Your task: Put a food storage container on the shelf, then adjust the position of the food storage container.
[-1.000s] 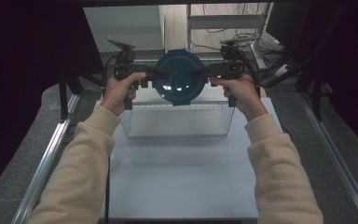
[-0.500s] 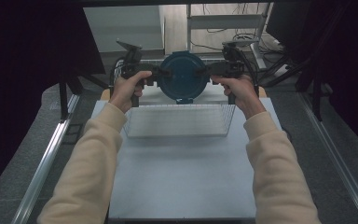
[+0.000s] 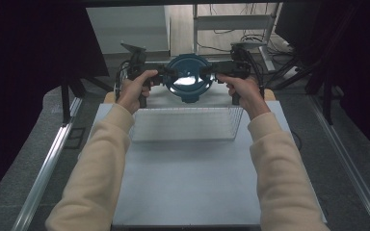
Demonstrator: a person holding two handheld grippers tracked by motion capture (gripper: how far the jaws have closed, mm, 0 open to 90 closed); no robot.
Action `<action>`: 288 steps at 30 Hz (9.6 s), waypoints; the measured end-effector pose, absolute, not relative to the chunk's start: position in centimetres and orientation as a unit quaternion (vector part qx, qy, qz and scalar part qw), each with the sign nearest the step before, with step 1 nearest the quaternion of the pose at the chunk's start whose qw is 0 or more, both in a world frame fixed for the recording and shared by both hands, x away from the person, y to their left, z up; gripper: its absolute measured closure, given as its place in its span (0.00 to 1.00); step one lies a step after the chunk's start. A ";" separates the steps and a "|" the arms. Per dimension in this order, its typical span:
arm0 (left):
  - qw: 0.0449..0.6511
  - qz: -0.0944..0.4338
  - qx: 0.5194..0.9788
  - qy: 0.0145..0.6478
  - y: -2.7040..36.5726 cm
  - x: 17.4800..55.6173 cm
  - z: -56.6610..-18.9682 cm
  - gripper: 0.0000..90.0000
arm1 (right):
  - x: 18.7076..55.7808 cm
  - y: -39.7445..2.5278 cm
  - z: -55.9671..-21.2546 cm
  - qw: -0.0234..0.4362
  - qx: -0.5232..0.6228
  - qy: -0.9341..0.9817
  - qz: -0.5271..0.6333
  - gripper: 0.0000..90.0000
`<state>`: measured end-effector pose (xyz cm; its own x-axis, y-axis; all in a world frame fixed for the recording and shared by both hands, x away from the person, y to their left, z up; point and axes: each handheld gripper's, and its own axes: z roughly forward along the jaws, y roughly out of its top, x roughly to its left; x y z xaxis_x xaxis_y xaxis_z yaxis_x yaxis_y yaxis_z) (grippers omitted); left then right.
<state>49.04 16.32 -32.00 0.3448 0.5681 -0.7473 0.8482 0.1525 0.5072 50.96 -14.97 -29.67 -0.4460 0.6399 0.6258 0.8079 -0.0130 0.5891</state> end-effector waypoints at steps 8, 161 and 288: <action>0.517 -0.139 0.621 0.573 16.3 49.7 -32.6 0.41 | 51.5 -14.8 -30.6 0.110 -0.560 -0.666 -0.481 0.38; 0.415 0.101 0.740 0.520 28.2 23.6 -42.3 0.32 | 28.6 -20.2 -44.7 -0.047 -0.386 -0.827 -0.405 0.18; 0.370 -0.075 0.817 0.436 15.2 31.9 -50.3 1.00 | 28.8 -20.3 -46.0 -0.039 -0.404 -0.828 -0.386 0.18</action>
<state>31.89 15.18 -50.32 0.6083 0.6567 -0.4457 0.7684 -0.3465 0.5381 28.75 -20.33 -45.98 -0.6704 0.6997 0.2469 0.6389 0.3752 0.6716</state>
